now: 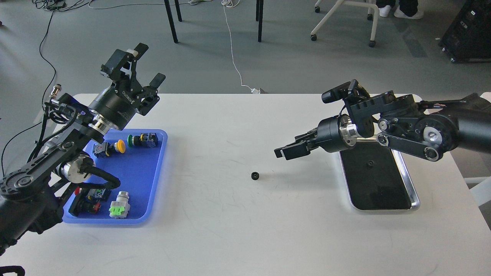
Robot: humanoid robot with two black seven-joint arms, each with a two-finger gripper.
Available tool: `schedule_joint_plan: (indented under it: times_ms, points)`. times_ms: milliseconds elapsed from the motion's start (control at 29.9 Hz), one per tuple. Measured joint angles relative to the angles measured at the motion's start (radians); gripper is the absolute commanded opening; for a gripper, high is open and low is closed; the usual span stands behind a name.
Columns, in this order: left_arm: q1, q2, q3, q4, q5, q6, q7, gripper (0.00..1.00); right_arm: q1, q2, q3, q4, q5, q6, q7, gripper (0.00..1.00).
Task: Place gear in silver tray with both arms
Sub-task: 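Retract the left arm and reach the right gripper toward the gear, then lower the right gripper onto the gear and close it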
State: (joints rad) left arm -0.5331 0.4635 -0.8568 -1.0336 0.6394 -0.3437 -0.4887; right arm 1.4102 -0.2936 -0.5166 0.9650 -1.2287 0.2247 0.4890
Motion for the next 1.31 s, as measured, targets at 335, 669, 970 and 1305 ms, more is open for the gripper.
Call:
schedule_joint_plan:
  times_ms: [335,669,970,1305]
  points:
    - [0.015,0.024,0.001,-0.052,-0.024,0.000,0.000,0.98,0.043,0.286,-0.248,-0.134,-0.065,-0.160,0.000,0.95]
    - [0.039,0.033,0.000,-0.063,-0.026,0.000,0.000,0.98,-0.014,0.294,-0.295,-0.162,-0.064,-0.246,0.000,0.93]
    - [0.048,0.034,-0.001,-0.075,-0.026,-0.001,0.000,0.98,-0.059,0.294,-0.294,-0.169,-0.054,-0.303,0.000,0.92]
    - [0.073,0.038,-0.002,-0.097,-0.026,-0.001,0.000,0.98,-0.131,0.294,-0.287,-0.230,-0.051,-0.354,0.000,0.81]
